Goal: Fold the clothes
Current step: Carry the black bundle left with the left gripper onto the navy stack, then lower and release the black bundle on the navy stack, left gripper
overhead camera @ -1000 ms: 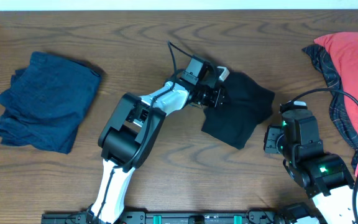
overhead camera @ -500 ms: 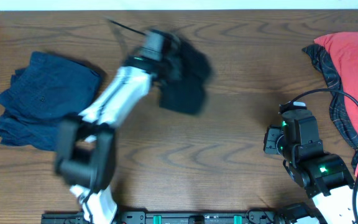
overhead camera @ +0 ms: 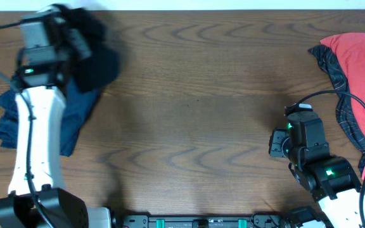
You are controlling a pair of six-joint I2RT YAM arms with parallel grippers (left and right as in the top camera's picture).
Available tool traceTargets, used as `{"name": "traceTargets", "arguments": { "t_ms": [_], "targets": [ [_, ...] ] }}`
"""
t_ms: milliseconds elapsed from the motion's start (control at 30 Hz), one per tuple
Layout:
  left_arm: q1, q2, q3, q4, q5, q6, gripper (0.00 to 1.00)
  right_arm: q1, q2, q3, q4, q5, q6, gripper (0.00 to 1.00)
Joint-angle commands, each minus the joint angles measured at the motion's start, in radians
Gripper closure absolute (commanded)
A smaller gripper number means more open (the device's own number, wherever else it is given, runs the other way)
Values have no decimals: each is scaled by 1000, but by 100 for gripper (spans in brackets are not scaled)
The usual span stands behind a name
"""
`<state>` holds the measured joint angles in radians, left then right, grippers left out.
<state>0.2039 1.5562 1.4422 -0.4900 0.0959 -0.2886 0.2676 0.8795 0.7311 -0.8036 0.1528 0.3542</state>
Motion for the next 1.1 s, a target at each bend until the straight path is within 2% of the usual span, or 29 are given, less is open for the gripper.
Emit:
{"name": "traceTargets", "arguments": {
  "t_ms": [0,267,333,733,800,933,1000,1067],
  "targets": [
    [94,8,-8,3,-23,-2,94,-6,-7,11,-1,5,-11,66],
    [290,94,-28,-8,-22,-4,94,-6,-7,11,-1,5,-11,66],
    [317,129,-28,-24,-22,-40,94,-6,-7,11,0,5,-11,66],
    [374,187,-28,-40,-8,-130,94,-6,-7,11,-1,5,-11,66],
    [373,187,-27,-6,106,-135,94,-6,-7,11,-1,5,-11,66],
    [361,186,-27,183,519,-137,94,-6,-7,11,-1,4,-11,66],
    [353,181,-26,268,621,-160,94,-6,-7,11,-2,4,-11,66],
    [351,174,-26,323,644,-212,94,-6,-7,11,-2,4,-10,66]
  ]
}}
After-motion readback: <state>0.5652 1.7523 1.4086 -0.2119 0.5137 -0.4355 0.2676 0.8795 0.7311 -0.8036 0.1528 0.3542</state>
